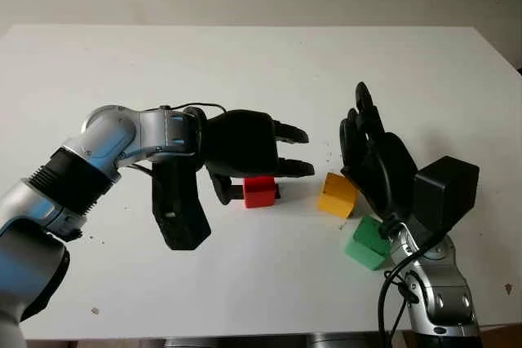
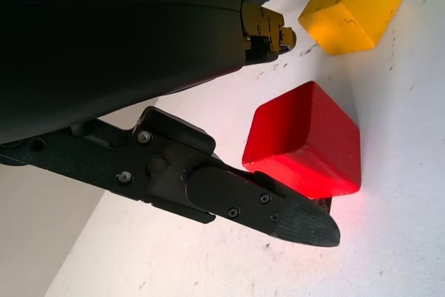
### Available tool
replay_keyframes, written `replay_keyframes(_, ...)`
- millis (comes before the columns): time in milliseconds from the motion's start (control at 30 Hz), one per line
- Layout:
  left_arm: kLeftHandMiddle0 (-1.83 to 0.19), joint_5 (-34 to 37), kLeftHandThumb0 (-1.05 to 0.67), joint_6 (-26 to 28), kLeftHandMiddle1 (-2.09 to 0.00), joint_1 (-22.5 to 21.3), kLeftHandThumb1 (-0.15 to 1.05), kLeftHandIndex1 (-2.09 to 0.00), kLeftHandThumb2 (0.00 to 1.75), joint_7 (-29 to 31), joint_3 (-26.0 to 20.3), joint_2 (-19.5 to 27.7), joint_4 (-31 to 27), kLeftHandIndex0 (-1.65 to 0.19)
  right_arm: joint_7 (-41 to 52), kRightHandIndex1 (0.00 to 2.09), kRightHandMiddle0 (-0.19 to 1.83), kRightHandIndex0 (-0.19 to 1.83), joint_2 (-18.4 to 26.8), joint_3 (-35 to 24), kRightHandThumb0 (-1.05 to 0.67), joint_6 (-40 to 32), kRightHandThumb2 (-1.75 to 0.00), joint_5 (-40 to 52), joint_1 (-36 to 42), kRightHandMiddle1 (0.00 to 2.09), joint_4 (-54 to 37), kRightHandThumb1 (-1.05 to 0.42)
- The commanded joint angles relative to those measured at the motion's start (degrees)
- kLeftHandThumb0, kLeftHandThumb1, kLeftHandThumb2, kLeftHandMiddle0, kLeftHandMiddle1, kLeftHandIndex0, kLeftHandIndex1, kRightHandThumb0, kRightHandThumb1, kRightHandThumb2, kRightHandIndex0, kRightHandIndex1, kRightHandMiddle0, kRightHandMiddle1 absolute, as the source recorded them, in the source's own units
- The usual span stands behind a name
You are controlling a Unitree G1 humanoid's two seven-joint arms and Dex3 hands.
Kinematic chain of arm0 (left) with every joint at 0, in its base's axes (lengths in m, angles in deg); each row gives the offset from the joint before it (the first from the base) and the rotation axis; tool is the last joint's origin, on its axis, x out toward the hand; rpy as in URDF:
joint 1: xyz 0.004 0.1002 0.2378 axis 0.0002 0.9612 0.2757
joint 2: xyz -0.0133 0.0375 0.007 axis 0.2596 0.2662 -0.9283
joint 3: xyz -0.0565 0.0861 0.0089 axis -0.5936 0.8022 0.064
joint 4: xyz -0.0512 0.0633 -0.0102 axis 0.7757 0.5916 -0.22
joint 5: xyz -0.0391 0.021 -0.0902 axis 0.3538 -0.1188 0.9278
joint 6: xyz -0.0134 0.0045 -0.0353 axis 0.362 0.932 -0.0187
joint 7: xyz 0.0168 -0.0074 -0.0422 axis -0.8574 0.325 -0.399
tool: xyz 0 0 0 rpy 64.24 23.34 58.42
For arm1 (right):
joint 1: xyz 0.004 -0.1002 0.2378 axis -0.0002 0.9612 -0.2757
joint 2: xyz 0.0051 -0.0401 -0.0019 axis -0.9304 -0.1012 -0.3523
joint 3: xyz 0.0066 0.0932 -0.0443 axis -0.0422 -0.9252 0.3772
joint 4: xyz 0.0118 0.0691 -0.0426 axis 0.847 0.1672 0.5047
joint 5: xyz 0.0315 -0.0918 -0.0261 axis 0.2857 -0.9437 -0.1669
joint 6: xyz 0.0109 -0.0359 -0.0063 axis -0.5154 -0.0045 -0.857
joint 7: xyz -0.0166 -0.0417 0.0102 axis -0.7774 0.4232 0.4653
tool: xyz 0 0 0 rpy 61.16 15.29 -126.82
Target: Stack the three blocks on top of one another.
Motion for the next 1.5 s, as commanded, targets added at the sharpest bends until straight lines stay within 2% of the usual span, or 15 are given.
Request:
replay_keyframes(0, -0.01, 0.00, -0.81, 0.38, -0.06, 0.82, 0.96, -0.04, 0.04, 0.12, -0.57, 0.68, -0.38, 0.03, -0.12, 0.00, -0.19, -0.19, -0.22, -0.06, -0.76, -0.08, -0.65, 0.33, -0.42, 0.00, -0.42, -1.05)
replay_keyframes(133, 0.03, -0.38, -0.55, -0.36, -0.04, 0.53, 0.93, -0.03, 0.04, -1.02, -0.94, 2.10, -0.29, 0.07, -0.07, 0.00, -0.19, -0.19, -0.16, 0.00, -0.76, 0.42, -0.65, 0.31, -0.48, 0.00, -0.15, -1.05)
replay_keyframes(267, 0.10, 0.55, -0.61, 0.83, -0.03, 0.32, 0.92, -0.01, 0.04, -2.16, -2.91, 3.84, 0.68, 0.16, -0.08, 0.00, -0.19, -0.19, -0.19, 0.11, -0.75, 0.64, -0.65, 0.22, -0.21, 0.00, -0.31, -1.05)
replay_keyframes(300, 0.14, 0.78, -0.75, 1.81, -0.03, 0.27, 0.94, -0.01, 0.05, -2.02, -3.64, 4.25, 1.12, 0.18, -0.13, 0.00, -0.19, -0.19, -0.29, 0.12, -0.74, 0.68, -0.65, 0.25, -0.23, 0.00, -0.34, -1.05)
replay_keyframes(400, 0.18, 3.74, -0.88, 5.93, -0.03, 0.66, 0.94, 0.00, 0.05, -0.03, -7.00, 5.39, 3.10, 0.19, -0.15, 0.00, -0.19, -0.19, -0.32, 0.08, -0.73, 0.61, -0.66, 0.34, -0.27, 0.00, -0.44, -1.05)
replay_keyframes(667, 0.19, 33.20, -0.94, 19.32, 0.00, 6.90, 0.98, 0.00, 0.07, 12.16, -21.88, 5.61, 10.47, 0.19, -0.11, 0.00, -0.19, -0.19, 0.17, -1.16, -0.74, 0.07, -0.64, 1.20, -0.41, 0.00, -1.22, -1.05)
replay_keyframes(700, 0.19, 37.23, -0.93, 20.88, 0.00, 8.37, 1.02, 0.00, 0.10, 13.10, -23.93, 5.35, 11.00, 0.19, 0.06, 0.00, -0.19, -0.19, 0.47, -1.29, -0.74, 0.23, -0.64, 1.19, -0.56, 0.00, -1.21, -1.05)
replay_keyframes(733, 0.19, 40.75, -0.93, 21.44, 0.00, 10.05, 1.03, 0.00, 0.26, 13.18, -25.83, 5.11, 11.58, 0.19, 0.19, 0.00, -0.19, -0.19, 0.76, -1.39, -0.74, 0.40, -0.64, 1.11, -0.66, 0.00, -1.25, -1.05)
replay_keyframes(833, 0.19, 49.09, -0.89, 21.78, 0.00, 15.19, 1.05, 0.00, 0.50, 11.38, -30.63, 3.33, 12.83, 0.19, 0.69, 0.00, -0.19, -0.19, 1.41, -1.77, -0.73, 1.18, -0.64, 1.13, -1.02, 0.00, -1.06, -1.05)
replay_keyframes(1000, 0.19, 55.73, -0.92, 23.28, 0.00, 22.94, 1.05, 0.00, 0.60, 4.71, -35.54, -1.75, 10.78, 0.19, 1.30, 0.00, -0.19, -0.19, 2.96, -2.58, -0.72, -0.50, -0.63, 1.17, -1.69, 0.00, -2.22, -1.05)
replay_keyframes(1133, 0.19, 63.50, -0.87, 24.88, -0.02, 28.85, 1.05, -0.02, 0.63, 0.02, -39.81, -9.07, 7.87, 0.18, 3.18, 0.00, -0.19, -0.19, 6.54, -3.46, -0.74, -3.29, -0.62, 0.75, -2.85, 0.00, -4.12, -1.05)
replay_keyframes(1200, 0.19, 68.46, -0.85, 27.88, 0.00, 31.17, 1.05, -0.02, 0.62, 0.30, -41.38, -12.08, 5.81, 0.19, 4.35, 0.00, -0.19, -0.19, 8.00, -4.43, -0.75, -3.98, -0.60, 1.49, -3.66, 0.00, -4.57, -1.05)
replay_keyframes(1267, 0.19, 72.45, -0.86, 30.94, 0.00, 33.03, 1.05, 0.00, 0.60, 1.41, -42.41, -14.02, 4.45, 0.19, 6.08, 0.00, -0.19, -0.19, 10.49, -5.01, -0.72, -4.36, -0.58, 1.40, -4.89, 0.01, -4.59, -1.05)
replay_keyframes(1400, 0.19, 76.36, -0.82, 31.28, 0.00, 35.84, 1.05, 0.00, 0.64, 2.44, -43.76, -16.95, 3.64, 0.19, 10.12, 0.02, -0.14, -0.16, 16.94, -4.93, -0.70, -0.37, -0.55, -1.66, -7.19, 0.05, -3.38, -1.05)
replay_keyframes(1467, 0.19, 77.55, -0.83, 32.53, 0.00, 37.18, 1.05, 0.00, 0.64, 1.81, -44.17, -18.59, 2.17, 0.19, 12.60, 0.02, -0.14, -0.17, 19.17, -5.57, -0.72, 0.35, -0.45, -1.02, -8.79, 0.05, -2.42, -1.05)
